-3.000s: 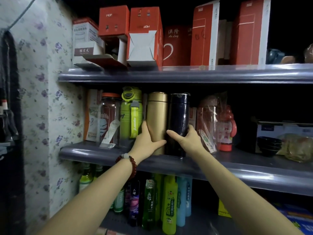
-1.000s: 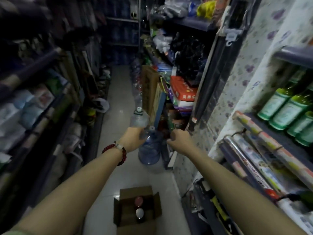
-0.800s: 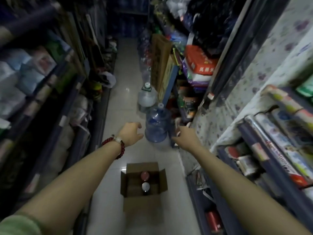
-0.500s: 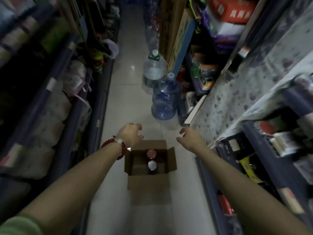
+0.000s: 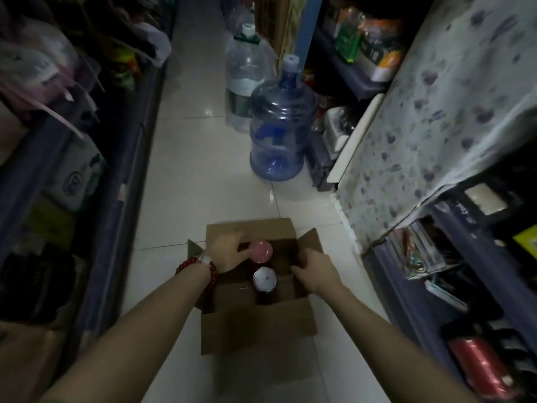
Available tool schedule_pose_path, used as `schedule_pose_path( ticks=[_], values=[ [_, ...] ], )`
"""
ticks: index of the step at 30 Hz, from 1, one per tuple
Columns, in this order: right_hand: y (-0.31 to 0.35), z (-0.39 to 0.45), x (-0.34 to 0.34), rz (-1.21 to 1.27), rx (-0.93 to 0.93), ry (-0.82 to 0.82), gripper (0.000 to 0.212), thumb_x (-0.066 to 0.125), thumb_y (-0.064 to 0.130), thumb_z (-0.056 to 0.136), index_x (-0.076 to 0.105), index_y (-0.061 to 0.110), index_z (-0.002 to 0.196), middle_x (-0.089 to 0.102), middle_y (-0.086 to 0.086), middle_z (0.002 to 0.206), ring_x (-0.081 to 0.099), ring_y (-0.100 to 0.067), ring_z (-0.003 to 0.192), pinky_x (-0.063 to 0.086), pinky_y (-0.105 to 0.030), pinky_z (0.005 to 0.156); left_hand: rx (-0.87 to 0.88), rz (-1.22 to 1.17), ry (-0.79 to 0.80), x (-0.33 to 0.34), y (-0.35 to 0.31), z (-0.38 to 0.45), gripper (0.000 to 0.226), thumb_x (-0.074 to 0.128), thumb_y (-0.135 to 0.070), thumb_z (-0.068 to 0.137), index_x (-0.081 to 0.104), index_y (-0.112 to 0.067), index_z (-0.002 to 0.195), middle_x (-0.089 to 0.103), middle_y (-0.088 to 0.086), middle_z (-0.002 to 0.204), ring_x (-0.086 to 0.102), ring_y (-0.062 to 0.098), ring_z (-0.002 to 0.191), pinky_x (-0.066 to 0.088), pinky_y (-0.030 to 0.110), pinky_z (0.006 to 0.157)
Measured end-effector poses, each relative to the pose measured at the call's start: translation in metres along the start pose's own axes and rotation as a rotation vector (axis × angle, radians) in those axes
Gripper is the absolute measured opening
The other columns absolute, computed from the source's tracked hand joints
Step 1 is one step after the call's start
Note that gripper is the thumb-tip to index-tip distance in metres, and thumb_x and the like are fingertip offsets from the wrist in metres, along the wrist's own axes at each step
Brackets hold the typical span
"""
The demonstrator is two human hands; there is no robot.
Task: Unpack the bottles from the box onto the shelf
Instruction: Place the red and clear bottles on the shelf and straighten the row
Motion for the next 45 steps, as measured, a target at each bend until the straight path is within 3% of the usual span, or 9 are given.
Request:
schedule_pose_path(
  ticks=[8,12,14,17,20,27,31,40,45],
  values=[
    [-0.026,0.045,0.085,0.053,-0.01,-0.103,0.041,0.057,0.035,0.093,0.05,0.016,0.128,0.059,-0.006,0.122,0.06,-0.022,0.108,0.053,-0.034,0.088,0.11,-0.008,-0.032,0.062,0.045,0.06,0.038,0.047,-0.032,0.096,0.05,-0.017,0.132,0.054,0.004,0.133,0.051,0.02,0.119,0.04,0.031,0.101],
    [-0.023,0.049,0.101,0.139,-0.071,-0.194,0.036,0.051,0.036,0.097,0.05,0.02,0.129,0.058,0.0,0.118,0.059,-0.013,0.102,0.043,-0.014,0.075,0.205,-0.042,-0.109,0.075,0.039,0.075,0.041,0.041,-0.031,0.099,0.043,-0.02,0.139,0.036,0.002,0.152,0.032,0.021,0.14,0.026,0.038,0.117],
    [-0.021,0.046,0.106,0.173,-0.104,-0.236,0.033,0.045,0.037,0.099,0.05,0.021,0.128,0.057,0.002,0.116,0.054,-0.007,0.094,0.038,-0.011,0.07,0.249,-0.057,-0.125,0.088,0.038,0.08,0.042,0.038,-0.033,0.1,0.04,-0.025,0.141,0.03,-0.001,0.155,0.025,0.019,0.144,0.024,0.044,0.118],
    [-0.019,0.042,0.119,0.179,-0.14,-0.2,0.039,0.036,0.042,0.101,0.044,0.024,0.134,0.055,0.003,0.124,0.053,-0.006,0.1,0.042,-0.016,0.081,0.259,-0.069,-0.079,0.109,0.043,0.08,0.043,0.03,-0.039,0.101,0.034,-0.035,0.143,0.022,-0.009,0.158,0.01,0.014,0.148,0.02,0.053,0.118],
    [-0.019,0.039,0.131,0.185,-0.154,-0.173,0.048,0.031,0.048,0.1,0.037,0.025,0.141,0.049,0.003,0.134,0.053,-0.011,0.114,0.047,-0.024,0.094,0.257,-0.042,-0.078,0.114,0.053,0.076,0.044,0.028,-0.035,0.102,0.029,-0.032,0.146,0.016,-0.012,0.159,0.002,0.011,0.148,0.02,0.05,0.118],
    [-0.016,0.046,0.155,0.144,-0.104,-0.19,0.084,0.046,0.071,0.082,0.02,0.028,0.149,0.033,0.005,0.152,0.04,-0.019,0.136,0.042,-0.038,0.109,0.214,-0.122,-0.176,0.1,0.089,0.06,0.049,0.039,-0.043,0.098,0.029,-0.034,0.145,0.016,-0.013,0.159,0.005,0.013,0.148,0.022,0.054,0.117],
    [-0.017,0.05,0.158,0.163,-0.088,-0.198,0.102,0.057,0.075,0.072,0.013,0.027,0.151,0.03,0.004,0.155,0.035,-0.019,0.14,0.04,-0.038,0.111,0.16,-0.226,-0.28,0.093,0.104,0.057,0.059,0.054,-0.04,0.092,0.031,-0.027,0.144,0.025,-0.005,0.156,0.022,0.017,0.144,0.026,0.046,0.117],
    [-0.027,0.06,0.158,0.235,-0.099,-0.192,0.108,0.07,0.065,0.069,0.013,0.025,0.151,0.029,0.003,0.155,0.033,-0.017,0.141,0.039,-0.035,0.111,-0.01,-0.494,-0.373,0.106,0.119,0.072,0.064,0.07,-0.027,0.082,0.039,-0.039,0.137,0.022,0.004,0.152,0.025,0.032,0.138,0.035,0.048,0.111],
    [-0.028,0.06,0.159,0.292,-0.112,-0.216,0.098,0.076,0.053,0.071,0.024,0.021,0.148,0.04,0.001,0.148,0.041,-0.017,0.135,0.041,-0.03,0.109,-0.028,-0.635,-0.418,0.115,0.111,0.073,0.069,0.072,-0.019,0.081,0.037,-0.035,0.139,0.026,0.007,0.147,0.033,0.029,0.134,0.036,0.033,0.104]
  ],
)
Point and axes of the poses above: each hand's wrist, its own z-axis towards the middle knuckle, its own x-axis out of the palm, y = z × x, the point moved 8 cm from there along z, towards the middle knuckle
